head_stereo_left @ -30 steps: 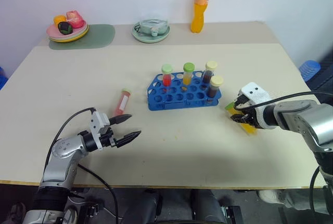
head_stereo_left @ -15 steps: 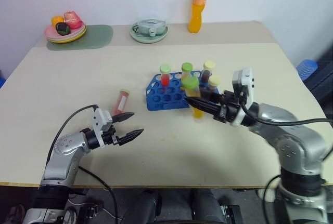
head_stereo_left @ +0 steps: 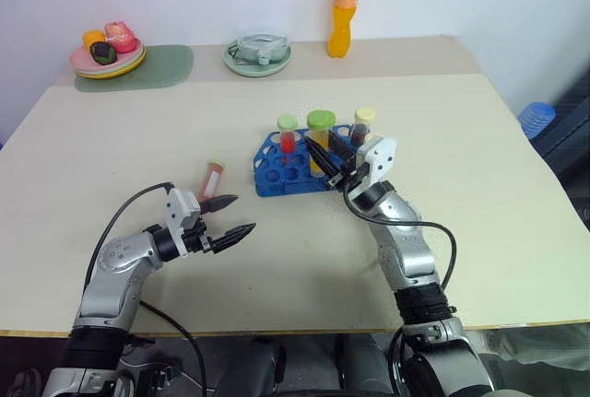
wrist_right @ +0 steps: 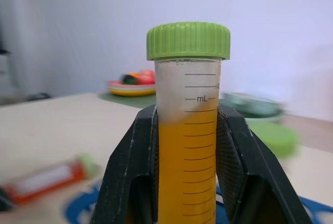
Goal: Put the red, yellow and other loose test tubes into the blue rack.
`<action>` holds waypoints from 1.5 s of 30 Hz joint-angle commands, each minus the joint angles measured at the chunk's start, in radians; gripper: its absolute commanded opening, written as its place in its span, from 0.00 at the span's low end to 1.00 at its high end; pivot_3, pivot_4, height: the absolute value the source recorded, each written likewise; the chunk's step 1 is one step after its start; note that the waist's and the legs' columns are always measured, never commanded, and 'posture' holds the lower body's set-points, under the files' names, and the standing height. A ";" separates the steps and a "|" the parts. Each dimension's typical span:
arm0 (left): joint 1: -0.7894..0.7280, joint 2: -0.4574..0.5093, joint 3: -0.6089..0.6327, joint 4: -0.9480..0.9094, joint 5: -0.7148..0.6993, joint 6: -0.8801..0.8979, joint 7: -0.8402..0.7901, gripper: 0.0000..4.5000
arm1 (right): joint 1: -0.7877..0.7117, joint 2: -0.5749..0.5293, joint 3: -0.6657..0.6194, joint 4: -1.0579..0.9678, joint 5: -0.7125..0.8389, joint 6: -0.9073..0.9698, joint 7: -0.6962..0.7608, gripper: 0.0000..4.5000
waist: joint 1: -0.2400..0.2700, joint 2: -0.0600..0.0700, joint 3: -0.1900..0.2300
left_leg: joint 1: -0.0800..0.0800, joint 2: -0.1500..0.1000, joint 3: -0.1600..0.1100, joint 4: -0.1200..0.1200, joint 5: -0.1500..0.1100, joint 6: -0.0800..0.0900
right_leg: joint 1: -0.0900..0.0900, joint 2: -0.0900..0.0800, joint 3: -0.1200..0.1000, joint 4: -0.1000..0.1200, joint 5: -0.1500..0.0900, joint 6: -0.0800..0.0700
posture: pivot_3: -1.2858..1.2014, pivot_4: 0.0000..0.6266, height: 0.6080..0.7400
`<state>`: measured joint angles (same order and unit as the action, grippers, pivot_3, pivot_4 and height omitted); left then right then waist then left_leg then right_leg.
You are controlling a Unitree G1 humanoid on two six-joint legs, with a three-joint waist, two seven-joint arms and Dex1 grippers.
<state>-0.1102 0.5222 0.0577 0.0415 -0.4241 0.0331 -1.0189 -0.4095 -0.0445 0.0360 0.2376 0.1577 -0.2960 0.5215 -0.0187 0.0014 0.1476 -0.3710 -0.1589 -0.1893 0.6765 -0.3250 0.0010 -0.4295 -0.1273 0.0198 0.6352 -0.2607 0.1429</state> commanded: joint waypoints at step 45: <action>-0.155 -0.160 0.180 -0.244 -0.042 0.384 0.689 0.85 | 0.400 -0.477 -0.080 -0.501 0.203 0.198 0.214 0.95 | 0.028 0.000 0.000 | 0.000 0.000 0.000 0.002 0.000 0.000 | 0.001 0.001 0.003 0.000 0.000 0.000 | 0.52 0.24 1.00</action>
<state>-0.2379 0.3608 0.1988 -0.1522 -0.4431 0.3587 -0.3894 0.0009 -0.4916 -0.0003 -0.1628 0.2936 -0.1386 0.7041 0.0098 0.0015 0.1473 -0.3714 -0.1587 -0.1886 0.6791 -0.3251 0.0009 -0.4284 -0.1265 0.0228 0.6348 -0.2606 0.1430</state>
